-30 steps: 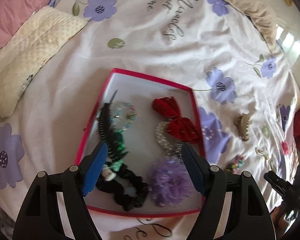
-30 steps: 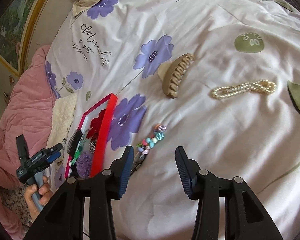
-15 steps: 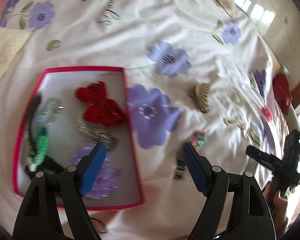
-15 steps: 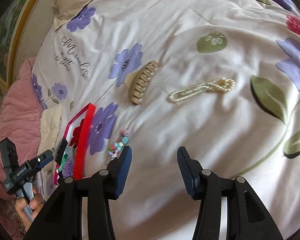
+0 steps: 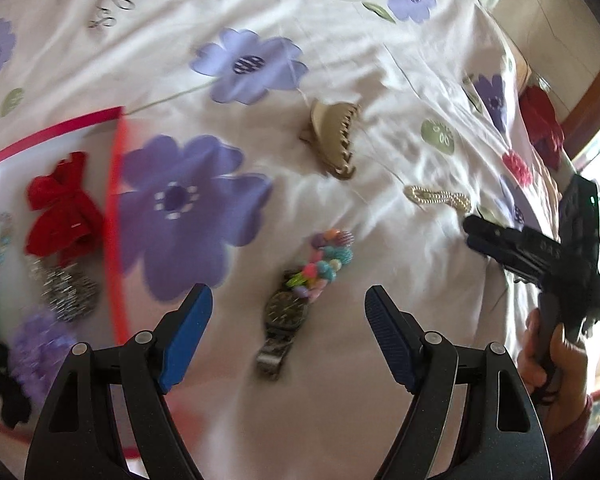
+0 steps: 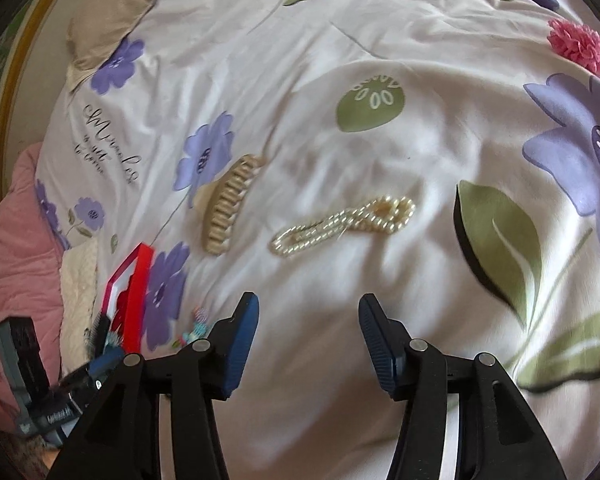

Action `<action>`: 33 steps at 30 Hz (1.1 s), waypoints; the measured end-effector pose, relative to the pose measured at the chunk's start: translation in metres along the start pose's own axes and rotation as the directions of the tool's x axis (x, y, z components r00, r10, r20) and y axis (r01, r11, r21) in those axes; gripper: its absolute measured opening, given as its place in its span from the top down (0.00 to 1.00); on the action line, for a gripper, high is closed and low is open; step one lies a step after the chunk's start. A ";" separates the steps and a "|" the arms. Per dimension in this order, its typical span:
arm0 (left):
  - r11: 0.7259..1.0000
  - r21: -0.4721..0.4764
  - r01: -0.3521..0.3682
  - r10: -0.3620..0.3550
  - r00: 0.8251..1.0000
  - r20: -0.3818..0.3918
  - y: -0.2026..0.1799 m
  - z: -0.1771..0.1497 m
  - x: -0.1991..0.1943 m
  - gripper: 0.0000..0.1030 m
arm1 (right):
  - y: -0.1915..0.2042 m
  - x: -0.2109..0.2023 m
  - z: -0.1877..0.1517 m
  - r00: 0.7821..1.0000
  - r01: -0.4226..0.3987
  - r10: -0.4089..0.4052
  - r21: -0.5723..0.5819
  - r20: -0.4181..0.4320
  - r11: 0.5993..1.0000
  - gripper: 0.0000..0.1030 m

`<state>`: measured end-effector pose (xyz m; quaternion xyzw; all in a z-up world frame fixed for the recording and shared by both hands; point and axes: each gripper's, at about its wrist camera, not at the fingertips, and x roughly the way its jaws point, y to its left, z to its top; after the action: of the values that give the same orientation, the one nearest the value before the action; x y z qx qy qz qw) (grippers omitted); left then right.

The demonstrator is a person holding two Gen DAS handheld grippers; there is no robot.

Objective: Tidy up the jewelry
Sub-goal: 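Grasp pastel beaded hair tie with left tool while right tool grasps pearl necklace, then carry the hair tie with left tool while right tool carries the necklace into box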

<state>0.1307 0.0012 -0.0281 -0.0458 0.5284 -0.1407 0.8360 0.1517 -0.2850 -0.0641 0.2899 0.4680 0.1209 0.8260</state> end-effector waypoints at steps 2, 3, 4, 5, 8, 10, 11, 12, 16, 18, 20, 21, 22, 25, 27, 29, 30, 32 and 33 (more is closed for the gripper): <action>1.000 0.012 0.010 -0.010 1.000 -0.021 -0.006 0.005 0.013 0.23 | -0.002 0.011 0.008 1.000 0.009 -0.008 0.014 -0.017 1.000 0.47; 1.000 0.021 0.015 -0.014 0.999 -0.032 -0.009 0.007 0.019 0.23 | -0.001 0.015 0.011 1.000 0.011 -0.011 0.013 -0.019 1.000 0.47; 0.999 0.032 0.019 -0.018 0.999 -0.040 -0.011 0.009 0.025 0.23 | -0.001 0.020 0.014 1.000 0.020 -0.020 0.008 -0.017 1.000 0.47; 0.999 0.042 0.017 -0.015 0.999 -0.050 -0.014 0.010 0.031 0.23 | 0.000 0.026 0.019 0.999 0.028 -0.028 0.005 -0.016 1.000 0.47; 0.998 0.057 0.011 -0.006 0.997 -0.082 -0.017 0.014 0.050 0.23 | 0.002 0.038 0.030 0.999 0.051 -0.051 -0.008 0.003 0.999 0.47; 0.998 0.055 0.009 -0.004 0.995 -0.100 -0.016 0.015 0.059 0.24 | 0.005 0.043 0.036 0.998 0.067 -0.066 -0.020 0.014 0.998 0.47; 0.999 0.052 0.012 -0.006 0.994 -0.106 -0.015 0.016 0.063 0.24 | 0.007 0.046 0.040 0.997 0.080 -0.079 -0.032 0.023 0.996 0.47; 0.999 0.048 0.015 -0.010 0.994 -0.109 -0.015 0.016 0.066 0.25 | 0.009 0.050 0.043 0.996 0.091 -0.089 -0.047 0.027 0.995 0.47; 0.998 0.062 0.015 -0.009 0.995 -0.095 -0.016 0.017 0.070 0.32 | 0.023 0.063 0.052 0.986 0.167 -0.162 -0.135 0.051 0.977 0.53; 0.997 0.078 0.010 -0.003 0.996 -0.087 -0.016 0.017 0.069 0.46 | 0.029 0.068 0.053 0.975 0.221 -0.212 -0.186 0.068 0.957 0.67; 0.996 0.092 0.016 -0.009 0.997 -0.082 -0.016 0.018 0.068 0.67 | 0.031 0.068 0.051 0.972 0.232 -0.221 -0.201 0.074 0.952 0.85; 0.995 0.093 0.023 -0.016 0.996 -0.083 -0.016 0.019 0.068 0.79 | 0.029 0.067 0.050 0.976 0.217 -0.207 -0.196 0.069 0.956 0.88; 0.995 0.093 0.030 -0.022 0.996 -0.084 -0.016 0.020 0.066 0.82 | 0.028 0.064 0.049 0.979 0.200 -0.191 -0.189 0.066 0.961 0.88; 0.994 0.095 0.044 -0.037 0.996 -0.075 -0.015 0.020 0.061 0.89 | 0.024 0.056 0.045 0.992 0.123 -0.116 -0.158 0.051 0.980 0.89; 0.994 0.085 0.063 -0.058 0.996 -0.061 -0.014 0.019 0.053 0.90 | 0.027 0.051 0.039 0.997 0.071 -0.066 -0.140 0.039 0.988 0.89; 0.994 0.074 0.078 -0.075 0.996 -0.041 -0.012 0.019 0.044 0.90 | 0.029 0.042 0.030 0.999 0.024 -0.020 -0.133 0.032 0.991 0.89; 0.994 0.069 0.083 -0.081 0.996 -0.031 -0.011 0.019 0.039 0.90 | 0.030 0.038 0.025 1.000 -0.005 0.009 -0.127 0.025 0.992 0.89; 0.994 0.051 0.095 -0.095 0.995 -0.011 -0.008 0.018 0.029 0.90 | 0.033 0.032 0.018 0.999 -0.052 0.054 -0.114 0.010 0.992 0.89; 0.994 0.040 0.105 -0.105 0.994 -0.001 -0.006 0.017 0.023 0.90 | 0.036 0.029 0.013 0.997 -0.076 0.077 -0.114 0.003 0.991 0.89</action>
<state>0.1542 -0.0121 -0.0395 -0.0571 0.5218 -0.1950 0.8285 0.1808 -0.2473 -0.0575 0.2604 0.4459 0.1780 0.8377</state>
